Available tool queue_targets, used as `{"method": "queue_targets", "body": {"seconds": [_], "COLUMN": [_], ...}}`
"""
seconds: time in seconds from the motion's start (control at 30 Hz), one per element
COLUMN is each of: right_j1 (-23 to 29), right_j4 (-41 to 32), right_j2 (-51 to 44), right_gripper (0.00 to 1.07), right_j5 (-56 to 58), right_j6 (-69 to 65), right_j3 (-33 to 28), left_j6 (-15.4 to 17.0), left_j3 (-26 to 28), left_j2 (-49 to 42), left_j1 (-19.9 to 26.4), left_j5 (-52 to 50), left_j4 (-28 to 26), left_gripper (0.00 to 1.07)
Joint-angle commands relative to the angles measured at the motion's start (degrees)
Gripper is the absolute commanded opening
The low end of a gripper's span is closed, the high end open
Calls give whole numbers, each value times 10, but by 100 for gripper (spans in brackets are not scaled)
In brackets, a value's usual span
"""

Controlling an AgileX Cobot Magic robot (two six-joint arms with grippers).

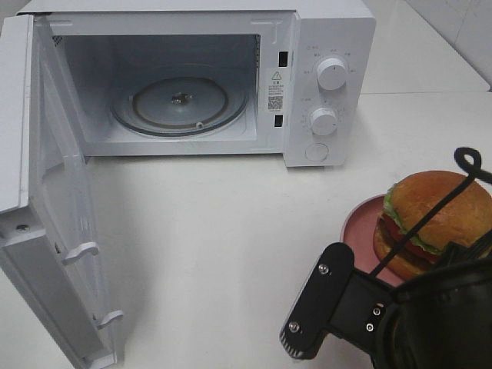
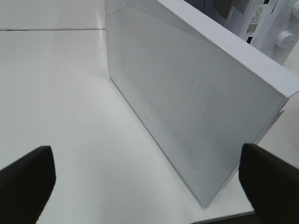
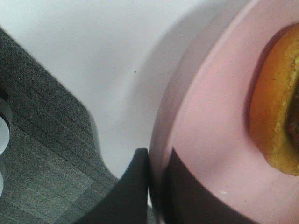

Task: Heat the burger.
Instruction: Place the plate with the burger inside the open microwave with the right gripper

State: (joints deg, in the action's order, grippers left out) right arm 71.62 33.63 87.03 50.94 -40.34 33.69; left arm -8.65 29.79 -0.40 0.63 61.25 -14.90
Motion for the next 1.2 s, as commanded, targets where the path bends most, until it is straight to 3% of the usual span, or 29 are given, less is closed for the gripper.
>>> {"method": "queue_targets", "body": {"seconds": [0.03, 0.23, 0.43, 1.13, 1.2], "right_j1": [20, 81, 106, 106, 106], "right_j4": [25, 44, 62, 120, 162], "right_j2": [-3, -3, -3, -3, -3], "right_gripper": [3, 3, 3, 3, 3], "right_j5": [33, 34, 30, -50, -62], "right_j6": [-4, 0, 8, 158, 155], "right_j3": [-1, -1, -1, 0, 0], "left_j6": [0, 0, 0, 0, 0], "left_j3": [-1, -1, -1, -1, -1], "left_j2": [-8, -8, -8, -8, -8], "left_j1": [-2, -2, -2, -2, -2], "left_j5": [2, 2, 2, 2, 2], "left_j4": [-1, -1, -1, -1, -1], "left_gripper": [100, 100, 100, 100, 100]}}
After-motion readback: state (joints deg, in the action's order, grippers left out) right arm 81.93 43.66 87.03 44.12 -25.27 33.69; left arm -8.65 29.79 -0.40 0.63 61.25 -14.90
